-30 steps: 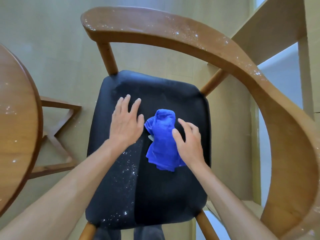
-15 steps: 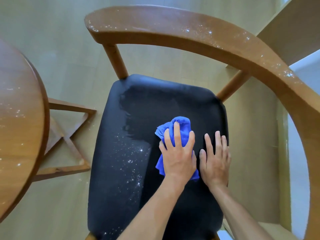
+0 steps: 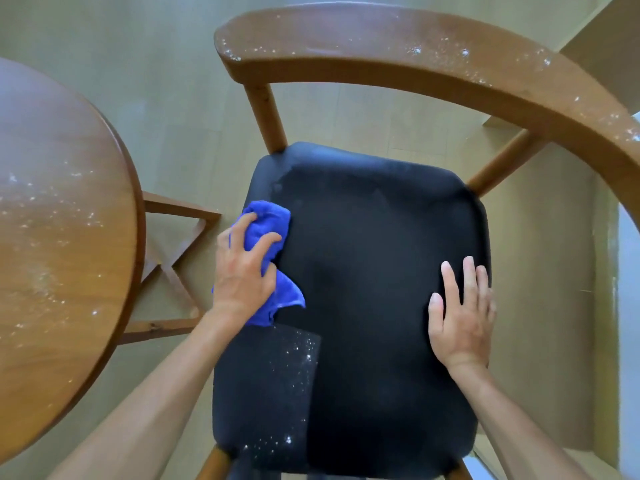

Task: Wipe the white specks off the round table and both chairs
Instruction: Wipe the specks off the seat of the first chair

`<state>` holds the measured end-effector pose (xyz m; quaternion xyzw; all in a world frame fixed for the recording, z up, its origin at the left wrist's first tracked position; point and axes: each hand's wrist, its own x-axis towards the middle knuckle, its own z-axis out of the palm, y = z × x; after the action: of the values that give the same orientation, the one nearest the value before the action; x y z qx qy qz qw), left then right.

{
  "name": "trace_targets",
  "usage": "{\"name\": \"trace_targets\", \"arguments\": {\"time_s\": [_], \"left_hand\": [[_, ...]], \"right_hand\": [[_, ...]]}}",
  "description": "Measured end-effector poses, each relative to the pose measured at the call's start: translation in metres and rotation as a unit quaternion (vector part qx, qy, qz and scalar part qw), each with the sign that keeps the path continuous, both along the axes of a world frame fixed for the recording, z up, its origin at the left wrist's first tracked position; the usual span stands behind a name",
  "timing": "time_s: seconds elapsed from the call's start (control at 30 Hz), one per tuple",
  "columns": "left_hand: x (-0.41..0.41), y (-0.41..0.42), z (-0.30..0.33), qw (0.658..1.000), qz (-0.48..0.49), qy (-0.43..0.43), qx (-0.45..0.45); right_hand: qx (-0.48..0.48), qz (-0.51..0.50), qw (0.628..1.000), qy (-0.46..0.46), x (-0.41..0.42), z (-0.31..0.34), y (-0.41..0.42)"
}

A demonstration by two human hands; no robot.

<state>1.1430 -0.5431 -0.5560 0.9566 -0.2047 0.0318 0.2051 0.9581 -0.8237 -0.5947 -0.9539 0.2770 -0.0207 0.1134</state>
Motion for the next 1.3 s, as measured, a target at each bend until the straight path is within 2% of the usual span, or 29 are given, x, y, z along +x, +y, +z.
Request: {"name": "trace_targets", "arguments": {"time_s": [0.07,0.13,0.27,0.37,0.43,0.57,0.67,0.93,1.0,1.13,1.23,1.3], "left_hand": [[-0.011,0.002,0.003,0.996,0.075,0.040,-0.016],[-0.032,0.005,0.004,0.992,0.106,0.063,-0.034],[-0.104,0.015,-0.001,1.000,-0.016,0.010,-0.015],[-0.161,0.008,-0.004,0.990,-0.133,0.019,0.031],[-0.161,0.009,-0.006,0.981,-0.182,0.021,0.056],[-0.117,0.008,-0.007,0.975,-0.219,0.003,0.046],[-0.080,-0.015,-0.006,0.984,-0.176,0.001,0.018],[0.098,-0.078,-0.006,0.998,0.019,0.052,-0.005],[0.112,-0.078,-0.004,0.998,0.025,0.063,-0.018],[0.092,-0.043,-0.003,0.993,0.055,0.079,-0.067],[0.021,0.015,-0.001,0.982,0.118,0.121,-0.087],[-0.039,0.047,0.002,0.977,0.119,0.149,-0.092]], "right_hand": [[-0.010,0.002,1.000,-0.008,0.001,-0.001,0.001],[-0.020,-0.011,1.000,-0.015,0.007,-0.002,0.007],[-0.005,-0.062,0.998,-0.014,0.023,0.003,0.030],[-0.017,0.040,0.999,-0.024,0.037,0.005,0.053],[-0.028,0.096,0.995,-0.030,0.046,0.004,0.068],[-0.037,0.091,0.995,-0.010,0.047,0.000,0.077],[-0.036,0.091,0.995,-0.009,0.046,0.000,0.075],[-0.033,0.087,0.995,-0.021,0.047,-0.002,0.077],[-0.032,0.088,0.995,-0.024,0.048,-0.002,0.076],[-0.031,0.089,0.995,-0.016,0.048,-0.001,0.076],[-0.030,0.089,0.996,-0.009,0.048,-0.001,0.077],[-0.029,0.087,0.996,-0.004,0.048,-0.001,0.078]]}}
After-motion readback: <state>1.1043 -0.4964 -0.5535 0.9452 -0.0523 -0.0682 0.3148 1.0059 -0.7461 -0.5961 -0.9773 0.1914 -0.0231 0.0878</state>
